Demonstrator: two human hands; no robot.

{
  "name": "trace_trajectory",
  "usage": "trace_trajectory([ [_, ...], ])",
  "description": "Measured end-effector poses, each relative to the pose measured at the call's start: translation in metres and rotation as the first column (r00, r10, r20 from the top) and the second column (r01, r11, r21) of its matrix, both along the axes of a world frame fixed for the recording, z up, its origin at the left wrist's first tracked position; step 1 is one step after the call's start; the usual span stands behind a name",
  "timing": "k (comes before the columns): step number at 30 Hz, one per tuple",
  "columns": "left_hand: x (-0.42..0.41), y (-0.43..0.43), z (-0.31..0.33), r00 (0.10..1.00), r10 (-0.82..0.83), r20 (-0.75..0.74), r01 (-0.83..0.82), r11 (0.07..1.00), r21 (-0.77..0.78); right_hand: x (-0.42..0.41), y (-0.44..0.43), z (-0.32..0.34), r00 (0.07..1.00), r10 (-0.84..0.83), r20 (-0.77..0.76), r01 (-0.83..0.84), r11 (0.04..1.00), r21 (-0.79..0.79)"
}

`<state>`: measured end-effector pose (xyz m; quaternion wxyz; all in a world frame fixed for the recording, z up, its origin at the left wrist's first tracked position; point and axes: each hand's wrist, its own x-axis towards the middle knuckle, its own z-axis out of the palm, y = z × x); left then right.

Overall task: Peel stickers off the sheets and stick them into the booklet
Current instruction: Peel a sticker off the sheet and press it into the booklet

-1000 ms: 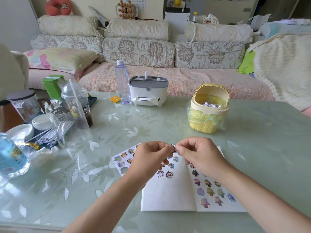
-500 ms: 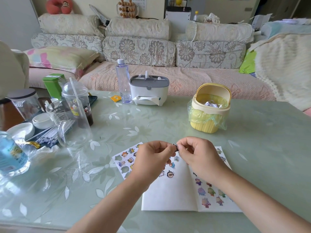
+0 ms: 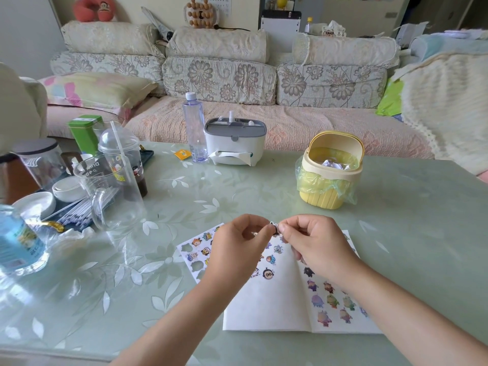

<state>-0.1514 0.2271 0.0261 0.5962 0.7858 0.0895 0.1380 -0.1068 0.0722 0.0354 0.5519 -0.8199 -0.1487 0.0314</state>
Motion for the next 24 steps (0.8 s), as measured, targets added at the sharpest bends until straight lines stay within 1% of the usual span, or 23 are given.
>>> trace_trajectory([
  [2,-0.0001,0.0005,-0.0028,0.988,0.06,0.145,-0.095,0.965,0.244,-0.0019,0.0005,0.0002,1.0,-0.022,0.019,0.022,1.0,-0.011],
  [3,0.0004,0.001,-0.004,0.978,0.052,0.203,-0.117,0.94,0.32,-0.0027,0.0009,0.0,0.999,-0.031,0.032,0.032,0.999,-0.012],
  [5,0.0007,0.0008,-0.0053,0.973,0.012,0.232,-0.099,0.925,0.367,-0.0037,0.0015,-0.0005,0.996,-0.052,0.07,0.053,0.998,-0.021],
  [7,0.0011,0.0004,-0.0068,0.977,-0.023,0.212,-0.058,0.928,0.367,-0.0034,0.0017,-0.0016,0.99,-0.074,0.12,0.079,0.996,-0.036],
  [9,0.0005,-0.0011,-0.005,0.987,-0.037,0.158,-0.02,0.939,0.343,-0.003,0.0012,-0.0024,0.981,-0.094,0.171,0.104,0.993,-0.055],
  [12,0.0015,-0.0025,-0.0033,0.998,-0.035,0.05,0.023,0.973,0.23,-0.0043,0.0002,-0.0026,0.96,-0.096,0.263,0.128,0.986,-0.108],
  [16,0.0029,-0.0027,-0.0022,0.999,-0.042,-0.022,0.045,0.993,0.112,-0.0043,0.0,-0.0055,0.932,-0.057,0.358,0.129,0.975,-0.182],
  [20,0.0031,-0.0034,-0.0027,0.999,-0.038,-0.027,0.041,0.991,0.13,-0.0041,-0.0008,-0.0058,0.91,-0.018,0.413,0.12,0.968,-0.222],
  [24,0.0033,-0.0032,-0.0031,0.998,-0.057,-0.007,0.057,0.985,0.164,-0.0041,-0.0004,-0.0055,0.92,-0.027,0.391,0.121,0.968,-0.22],
])
